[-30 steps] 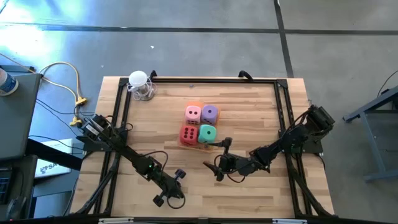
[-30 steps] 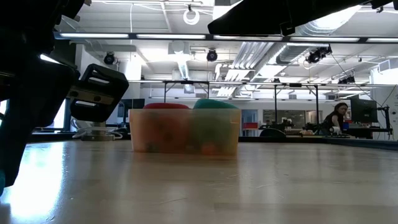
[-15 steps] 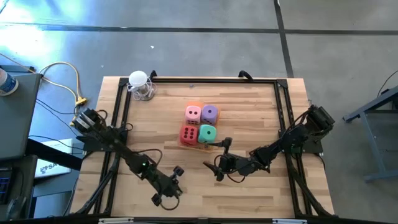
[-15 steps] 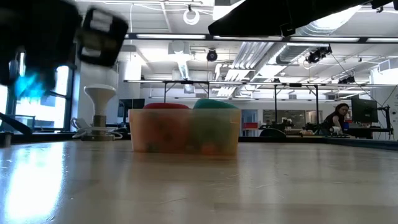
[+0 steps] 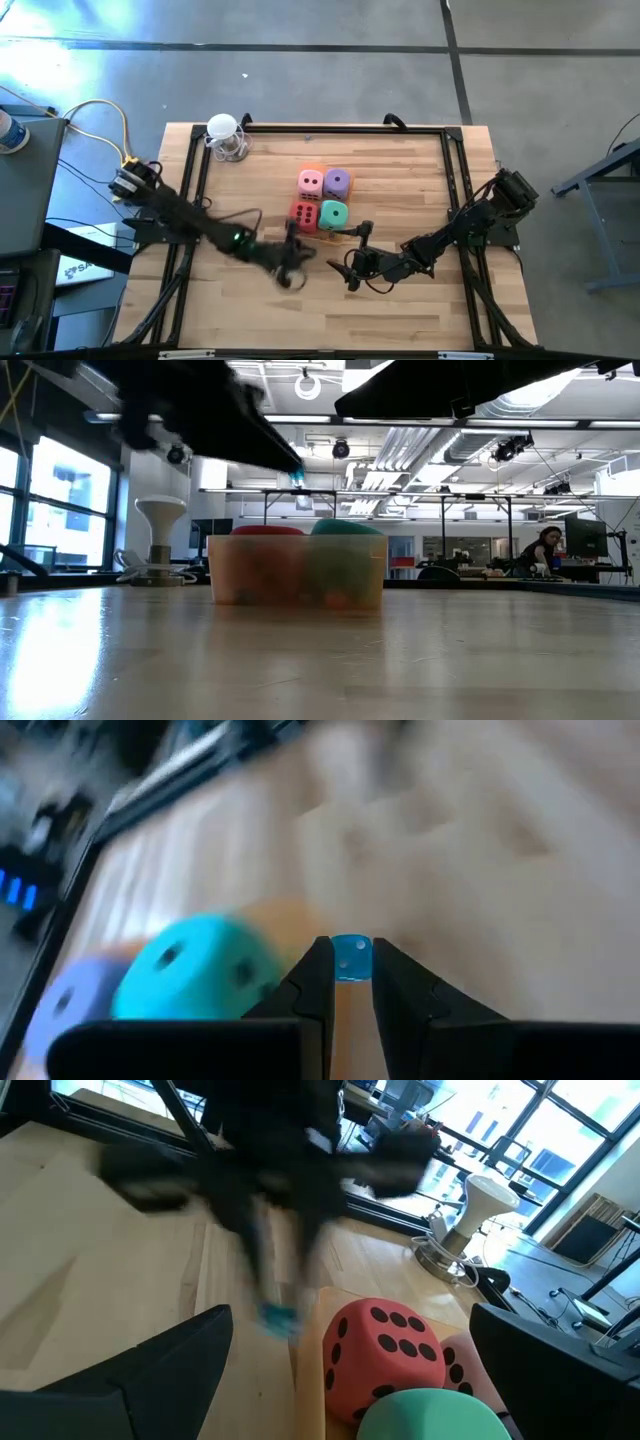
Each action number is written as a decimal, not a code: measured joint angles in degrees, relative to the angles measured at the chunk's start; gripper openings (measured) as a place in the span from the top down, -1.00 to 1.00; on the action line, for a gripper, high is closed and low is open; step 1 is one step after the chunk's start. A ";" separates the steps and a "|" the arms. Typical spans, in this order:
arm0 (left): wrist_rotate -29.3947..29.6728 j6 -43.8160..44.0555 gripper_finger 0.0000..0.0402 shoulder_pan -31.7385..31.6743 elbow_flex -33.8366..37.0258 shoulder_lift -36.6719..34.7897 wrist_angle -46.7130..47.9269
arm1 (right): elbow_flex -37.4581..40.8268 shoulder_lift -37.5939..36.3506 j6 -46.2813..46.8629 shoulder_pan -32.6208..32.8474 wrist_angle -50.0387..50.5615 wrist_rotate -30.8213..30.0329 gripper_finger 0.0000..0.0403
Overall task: Pick & Place Dice
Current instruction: Put the bottom small light blue die into the orange bin
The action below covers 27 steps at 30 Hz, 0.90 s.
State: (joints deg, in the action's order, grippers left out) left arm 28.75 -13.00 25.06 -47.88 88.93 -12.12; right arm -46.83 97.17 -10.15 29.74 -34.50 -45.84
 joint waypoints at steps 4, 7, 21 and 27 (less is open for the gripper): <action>-0.52 9.19 0.80 -7.27 0.00 0.06 0.03 | 0.02 0.00 0.00 0.00 0.00 0.00 -0.99; -4.26 15.82 0.80 -11.16 0.00 0.06 0.70 | 0.02 0.00 0.00 0.00 0.00 0.00 -0.99; -7.86 17.63 0.80 -12.07 0.00 0.08 7.40 | 0.00 0.00 0.00 0.00 0.02 0.00 -0.99; -5.95 17.77 0.80 -12.09 0.00 0.30 8.28 | 0.00 0.00 0.00 0.00 0.02 0.00 -0.99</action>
State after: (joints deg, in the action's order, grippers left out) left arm 22.80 4.76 12.97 -47.88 89.23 -3.84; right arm -46.83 97.17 -10.15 29.74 -34.48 -45.84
